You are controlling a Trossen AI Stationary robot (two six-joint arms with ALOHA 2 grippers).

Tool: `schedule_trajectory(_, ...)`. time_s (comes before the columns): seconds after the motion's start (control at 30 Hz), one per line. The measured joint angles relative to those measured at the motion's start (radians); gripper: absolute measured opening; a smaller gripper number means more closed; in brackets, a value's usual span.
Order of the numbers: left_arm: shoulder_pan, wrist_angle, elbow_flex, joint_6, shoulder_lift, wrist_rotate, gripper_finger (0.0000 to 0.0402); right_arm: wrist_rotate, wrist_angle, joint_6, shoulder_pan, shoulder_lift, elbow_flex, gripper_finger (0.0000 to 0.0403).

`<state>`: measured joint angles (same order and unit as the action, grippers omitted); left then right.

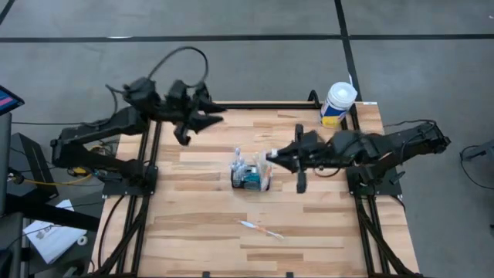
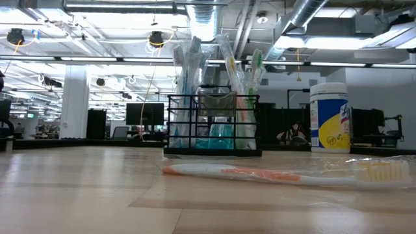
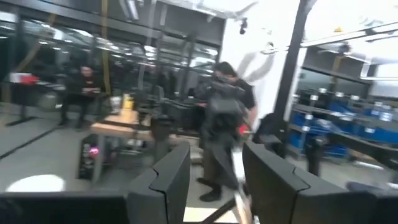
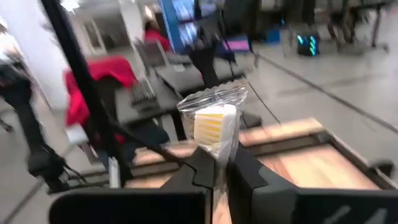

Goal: Pick & Place toothbrushing station
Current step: Put the orange toothbrush into the black wire organizer

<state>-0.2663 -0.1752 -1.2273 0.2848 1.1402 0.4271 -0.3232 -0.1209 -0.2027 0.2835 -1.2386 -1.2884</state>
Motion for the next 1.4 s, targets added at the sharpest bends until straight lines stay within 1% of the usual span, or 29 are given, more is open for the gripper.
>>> schedule_trajectory(0.13, -0.048, 0.070, 0.000, -0.006, -0.047, 0.000, 0.0134, -0.049, -0.029, -0.031, 0.012, -0.053, 0.001, 0.0007)
schedule_trajectory(0.3, -0.054, 0.137, 0.000, -0.018, -0.060, 0.001, 0.0125, -0.127, -0.055, -0.095, 0.002, -0.154, 0.000, 0.0007)
schedule_trajectory(0.4, -0.045, 0.171, 0.004, -0.019, -0.059, 0.000, 0.0121, -0.189, -0.095, -0.169, -0.008, -0.214, 0.001, 0.0007)
schedule_trajectory(0.53, -0.027, 0.175, 0.041, -0.017, -0.059, 0.001, 0.0117, -0.338, -0.155, -0.235, 0.012, -0.241, 0.002, 0.0007)
schedule_trajectory(0.6, -0.020, 0.175, 0.057, -0.016, -0.062, 0.001, 0.0116, -0.430, -0.175, -0.268, 0.035, -0.237, 0.000, 0.0007)
schedule_trajectory(0.7, -0.020, 0.166, 0.080, -0.015, -0.068, 0.003, 0.0116, -0.548, -0.259, -0.353, 0.082, -0.209, 0.009, 0.0007)
schedule_trajectory(0.8, -0.020, 0.174, 0.100, -0.015, -0.065, 0.001, 0.0115, -0.644, -0.286, -0.458, 0.133, -0.188, 0.071, 0.0007)
schedule_trajectory(0.9, -0.020, 0.164, 0.105, -0.017, -0.066, 0.001, 0.0115, -0.721, -0.243, -0.537, 0.164, -0.183, 0.141, 0.0007)
schedule_trajectory(1.1, -0.020, 0.155, 0.113, -0.038, -0.066, -0.002, 0.0115, -0.753, -0.208, -0.552, 0.155, -0.178, 0.210, 0.0007)
schedule_trajectory(1.4, -0.020, 0.142, 0.113, -0.045, -0.066, -0.008, 0.0115, -0.740, -0.152, -0.512, 0.105, -0.189, 0.250, 0.0007)
